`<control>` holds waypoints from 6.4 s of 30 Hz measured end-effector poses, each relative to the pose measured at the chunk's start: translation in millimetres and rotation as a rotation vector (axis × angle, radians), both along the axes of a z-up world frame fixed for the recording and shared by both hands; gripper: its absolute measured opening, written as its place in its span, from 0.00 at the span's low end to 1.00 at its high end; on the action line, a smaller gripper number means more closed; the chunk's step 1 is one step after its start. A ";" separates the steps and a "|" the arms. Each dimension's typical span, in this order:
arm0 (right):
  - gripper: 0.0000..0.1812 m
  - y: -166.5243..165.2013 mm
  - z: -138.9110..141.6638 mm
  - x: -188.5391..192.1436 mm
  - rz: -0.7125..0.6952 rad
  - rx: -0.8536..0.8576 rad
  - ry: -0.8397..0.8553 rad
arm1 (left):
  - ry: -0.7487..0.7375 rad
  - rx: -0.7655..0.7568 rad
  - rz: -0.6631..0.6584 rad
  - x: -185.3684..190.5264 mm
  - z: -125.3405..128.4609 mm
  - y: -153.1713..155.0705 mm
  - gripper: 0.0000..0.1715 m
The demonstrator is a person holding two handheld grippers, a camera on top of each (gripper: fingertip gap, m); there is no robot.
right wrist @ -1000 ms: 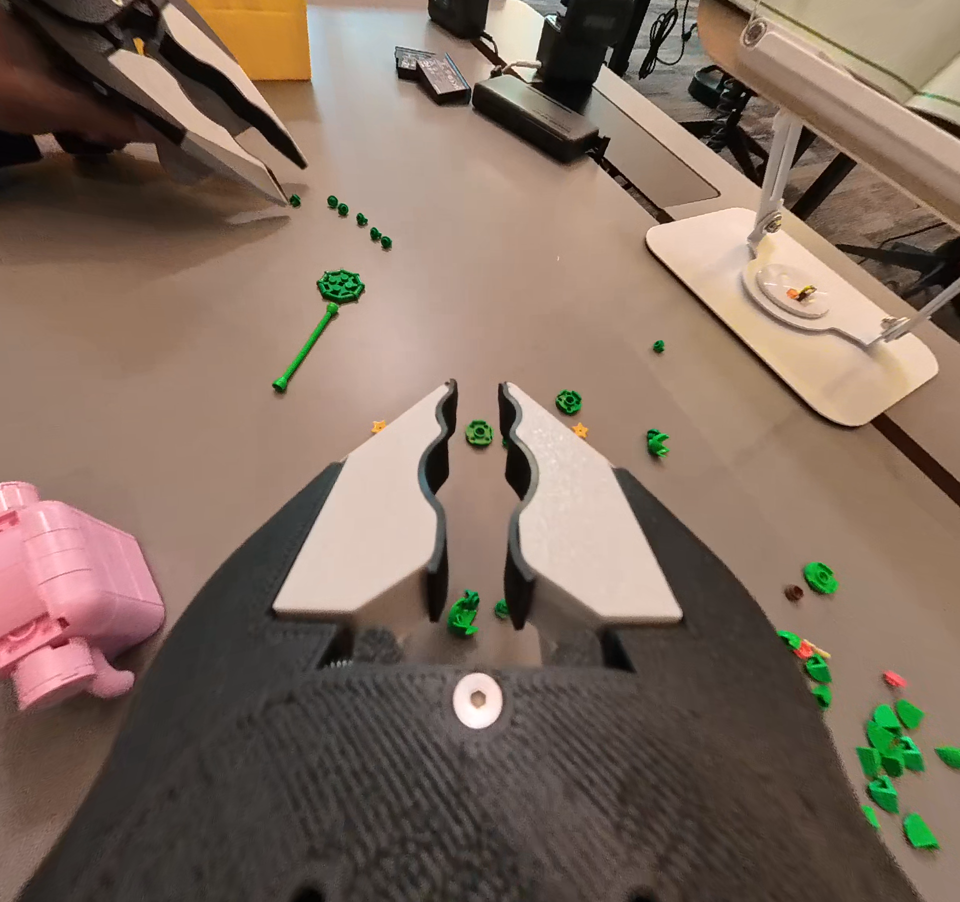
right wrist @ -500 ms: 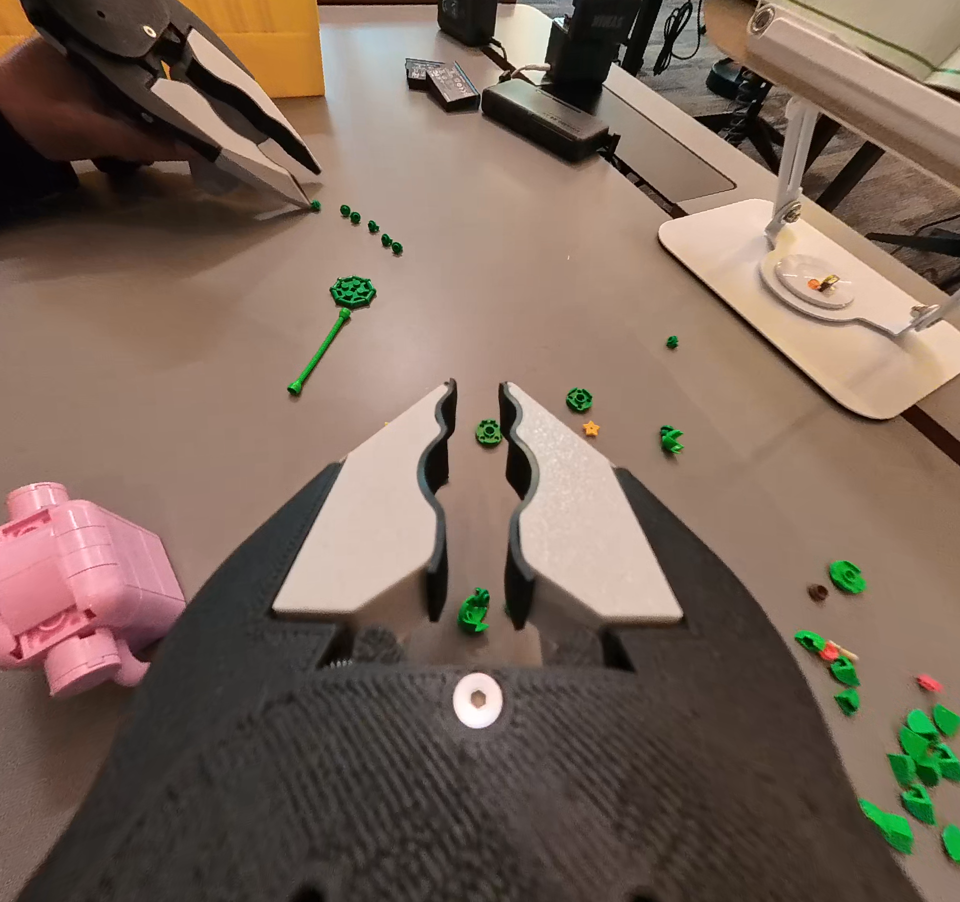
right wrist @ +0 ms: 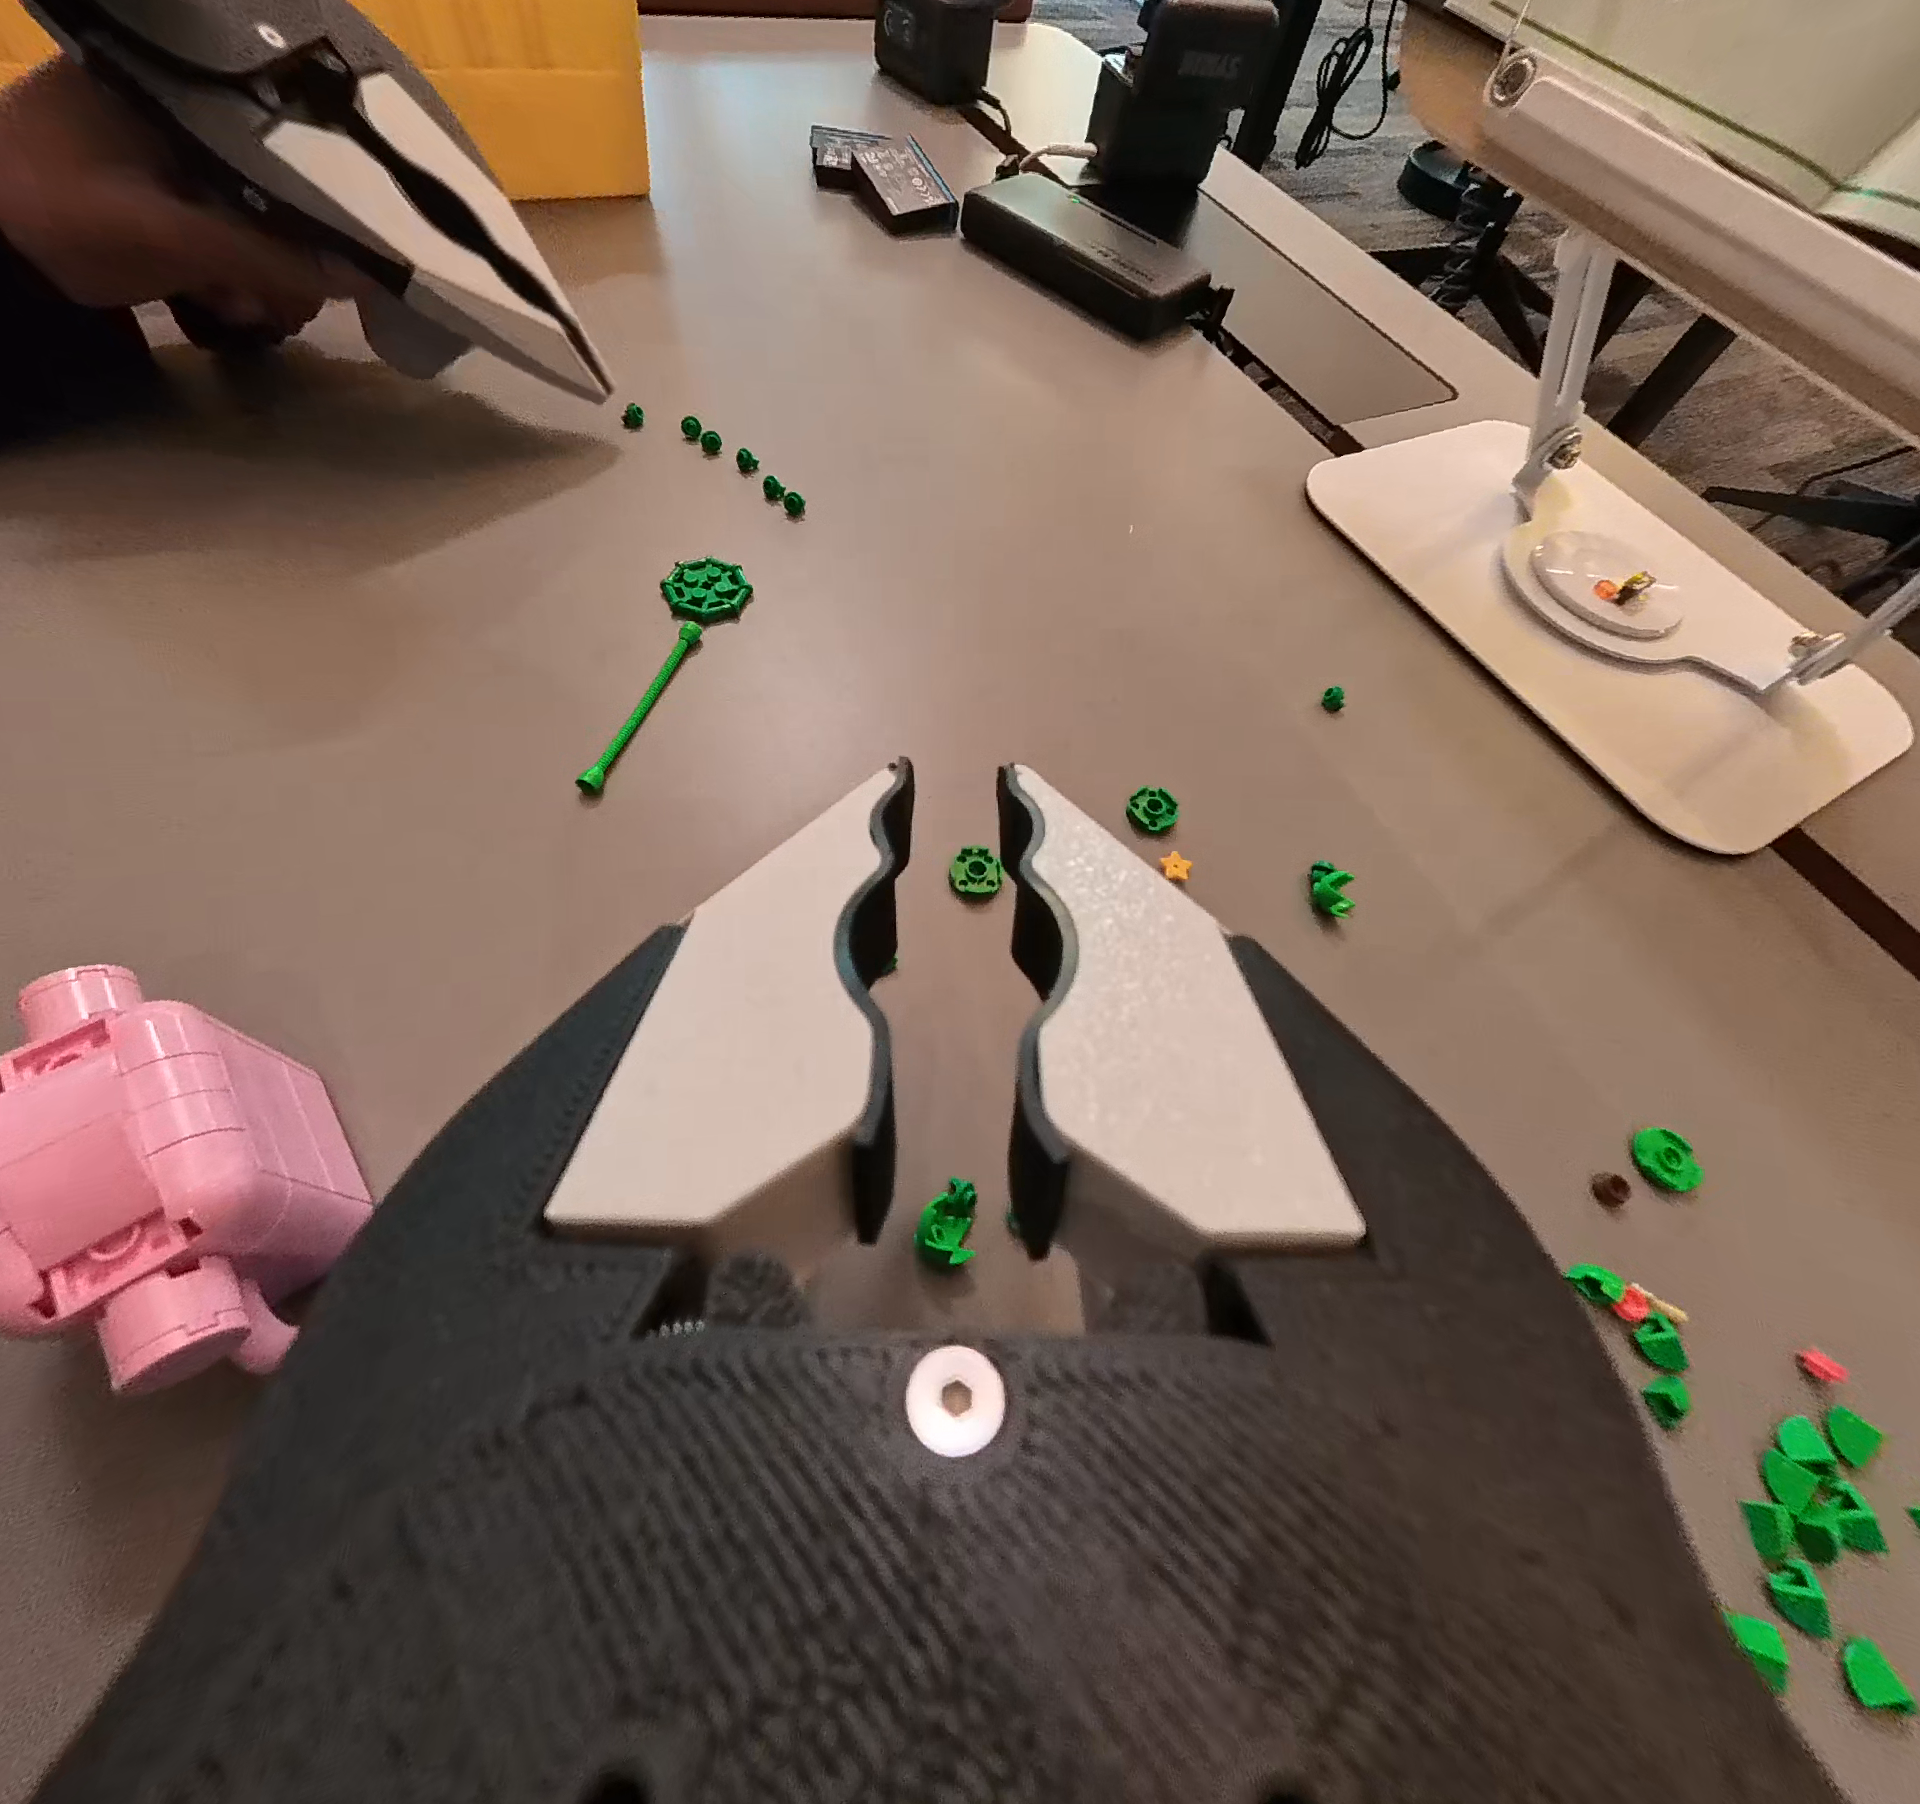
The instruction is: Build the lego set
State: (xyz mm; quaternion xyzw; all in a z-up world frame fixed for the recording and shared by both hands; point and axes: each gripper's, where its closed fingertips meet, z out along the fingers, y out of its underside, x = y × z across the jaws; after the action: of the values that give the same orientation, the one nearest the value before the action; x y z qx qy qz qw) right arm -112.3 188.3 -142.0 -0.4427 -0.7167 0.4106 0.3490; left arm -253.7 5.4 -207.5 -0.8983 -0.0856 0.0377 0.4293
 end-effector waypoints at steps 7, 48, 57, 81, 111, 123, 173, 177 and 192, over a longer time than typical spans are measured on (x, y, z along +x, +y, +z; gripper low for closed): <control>0.08 -1.7 0.3 0.0 0.004 0.002 0.001 | 0.098 -0.116 -0.005 -0.1 -14.7 1.2 0.00; 0.07 79.3 -8.0 17.9 -0.252 -0.006 -0.143 | 0.212 0.107 0.051 -9.3 30.3 5.5 0.00; 0.09 76.6 -66.7 39.8 -0.113 0.028 -0.419 | 0.148 0.058 0.043 -15.1 13.5 -0.7 0.00; 0.05 57.2 -64.2 49.5 0.058 0.081 -0.397 | 0.175 0.037 0.027 -14.0 11.0 1.1 0.00; 0.04 73.9 -78.1 44.0 -0.017 0.080 -0.399 | 0.191 0.010 0.021 -13.2 7.2 1.5 0.00; 0.03 85.3 -47.1 42.9 -0.062 0.031 -0.286 | 0.194 0.008 0.020 -12.9 7.0 1.4 0.00; 0.04 -33.1 -77.4 36.3 0.331 0.026 -0.324 | 0.220 -0.019 0.010 -11.8 3.5 2.7 0.00; 0.04 -26.2 -71.6 32.3 0.294 0.020 -0.298 | 0.237 0.016 -0.003 -8.2 10.4 5.7 0.00; 0.05 -22.9 -74.3 16.1 0.205 0.048 -0.277 | 0.252 -0.008 -0.021 -3.4 6.4 10.0 0.00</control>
State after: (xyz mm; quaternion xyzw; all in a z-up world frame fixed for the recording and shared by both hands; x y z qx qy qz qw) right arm -96.2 165.4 -216.3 -0.4110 -0.8088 0.3622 0.2136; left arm -257.2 15.4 -201.1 -0.8890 -0.0215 0.1459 0.4336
